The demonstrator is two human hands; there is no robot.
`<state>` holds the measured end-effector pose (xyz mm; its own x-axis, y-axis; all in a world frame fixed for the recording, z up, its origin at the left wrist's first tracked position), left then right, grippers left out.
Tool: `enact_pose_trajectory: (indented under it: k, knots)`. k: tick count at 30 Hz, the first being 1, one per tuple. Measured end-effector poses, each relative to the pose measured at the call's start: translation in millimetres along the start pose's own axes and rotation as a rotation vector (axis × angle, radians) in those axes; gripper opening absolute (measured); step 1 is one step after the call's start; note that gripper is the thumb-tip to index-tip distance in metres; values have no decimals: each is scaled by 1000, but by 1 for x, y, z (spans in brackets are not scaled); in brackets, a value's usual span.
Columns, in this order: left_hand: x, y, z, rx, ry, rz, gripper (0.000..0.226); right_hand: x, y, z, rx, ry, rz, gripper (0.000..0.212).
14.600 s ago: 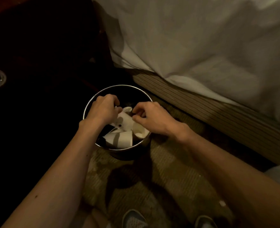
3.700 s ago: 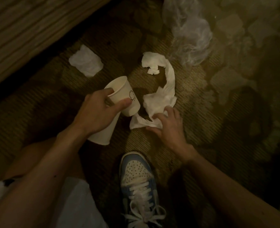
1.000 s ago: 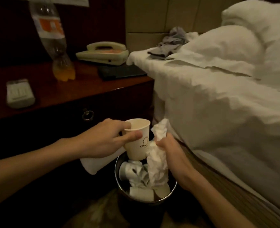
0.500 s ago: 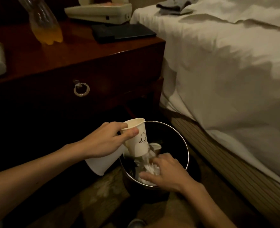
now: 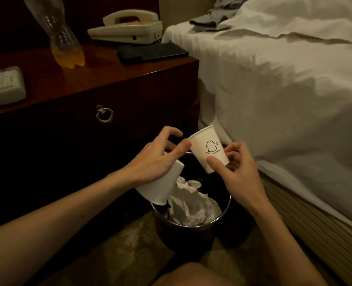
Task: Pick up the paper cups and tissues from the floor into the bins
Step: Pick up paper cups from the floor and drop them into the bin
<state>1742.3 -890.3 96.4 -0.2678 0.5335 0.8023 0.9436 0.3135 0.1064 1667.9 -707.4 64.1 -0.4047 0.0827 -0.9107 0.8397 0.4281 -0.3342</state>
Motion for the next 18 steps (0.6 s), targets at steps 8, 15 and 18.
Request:
enact_pose_trajectory:
  k: [8, 15, 18]
  knots:
    - [-18, 6, -26, 100, 53, -48, 77, 50, 15, 30, -392, 915, -133, 38]
    - [-23, 2, -23, 90, 115, 16, 46, 70, 9, 49, -483, 952, -230, 27]
    - [-26, 1, -25, 105, 178, 22, 45, 57, 2, 33, -267, 626, -156, 25]
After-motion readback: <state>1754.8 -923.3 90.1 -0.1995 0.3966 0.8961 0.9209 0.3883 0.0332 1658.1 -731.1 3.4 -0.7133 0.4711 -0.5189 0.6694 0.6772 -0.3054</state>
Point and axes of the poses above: each hand's wrist, its own y-axis away from the middle knuckle, its own z-axis out of the palm, x = y × z, the point moved 9 cm from there along -y, towards the middle knuckle, and after that the axes turned 10 degrees about -z, right-handed, at the moved point
